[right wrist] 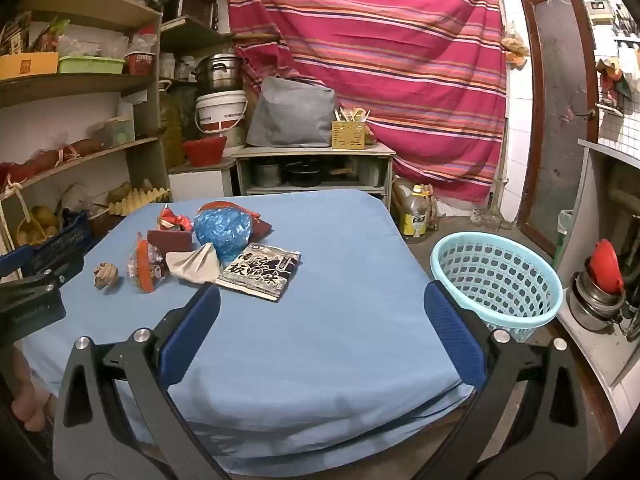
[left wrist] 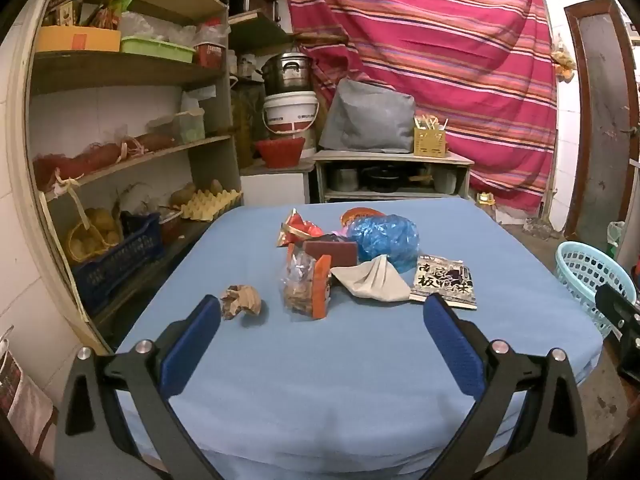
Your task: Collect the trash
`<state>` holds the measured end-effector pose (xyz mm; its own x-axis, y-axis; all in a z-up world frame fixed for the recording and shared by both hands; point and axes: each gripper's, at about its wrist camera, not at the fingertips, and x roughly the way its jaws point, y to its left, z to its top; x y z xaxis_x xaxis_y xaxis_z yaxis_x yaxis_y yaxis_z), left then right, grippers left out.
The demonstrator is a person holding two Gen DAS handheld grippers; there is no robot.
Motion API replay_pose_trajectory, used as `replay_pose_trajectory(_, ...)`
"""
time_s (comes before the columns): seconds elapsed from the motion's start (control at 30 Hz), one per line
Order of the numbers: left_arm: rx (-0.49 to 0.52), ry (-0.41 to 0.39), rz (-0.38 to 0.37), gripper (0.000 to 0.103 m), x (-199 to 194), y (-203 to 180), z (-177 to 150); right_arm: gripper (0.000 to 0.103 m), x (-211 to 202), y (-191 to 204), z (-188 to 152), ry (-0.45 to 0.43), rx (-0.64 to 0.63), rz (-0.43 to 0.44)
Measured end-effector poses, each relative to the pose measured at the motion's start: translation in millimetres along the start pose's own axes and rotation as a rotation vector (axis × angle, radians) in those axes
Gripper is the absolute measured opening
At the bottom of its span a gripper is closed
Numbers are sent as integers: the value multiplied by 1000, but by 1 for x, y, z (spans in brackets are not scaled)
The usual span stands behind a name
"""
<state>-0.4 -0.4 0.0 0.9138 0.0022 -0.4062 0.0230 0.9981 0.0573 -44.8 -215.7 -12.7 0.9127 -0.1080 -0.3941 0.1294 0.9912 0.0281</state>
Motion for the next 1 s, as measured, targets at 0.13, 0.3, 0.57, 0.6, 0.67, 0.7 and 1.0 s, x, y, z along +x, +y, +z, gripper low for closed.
replay_pose_trajectory(0.13, 2, -1, 4, 99, 0, 0, 0, 99, 1, 1, -1, 4, -9, -4)
replay_pose_trajectory(0.3, 7, -1, 6, 99, 0, 0, 0, 99, 4, 9, -6, 5, -9, 1)
replay_pose_trajectory(0.57, 7, -4, 18, 99, -1, 7, -1, 99, 10, 6, -5, 11, -6, 27)
replay_pose_trajectory(0.6, 6, -4, 18, 99, -4, 10, -3, 99, 10, 6, -6, 11, -7, 30)
replay_pose_trajectory(0.67, 9, -4, 22, 99, -4, 11, -3, 99, 10, 5, -4, 14, -8, 33)
replay_pose_trajectory(0.7, 11, -4, 24, 99, -1, 9, -3, 99, 10, 4, -4, 13, -8, 35)
replay_pose_trajectory(1.0, 22, 10, 41, 99, 2, 9, 1, 99, 14, 5, -3, 13, -13, 37)
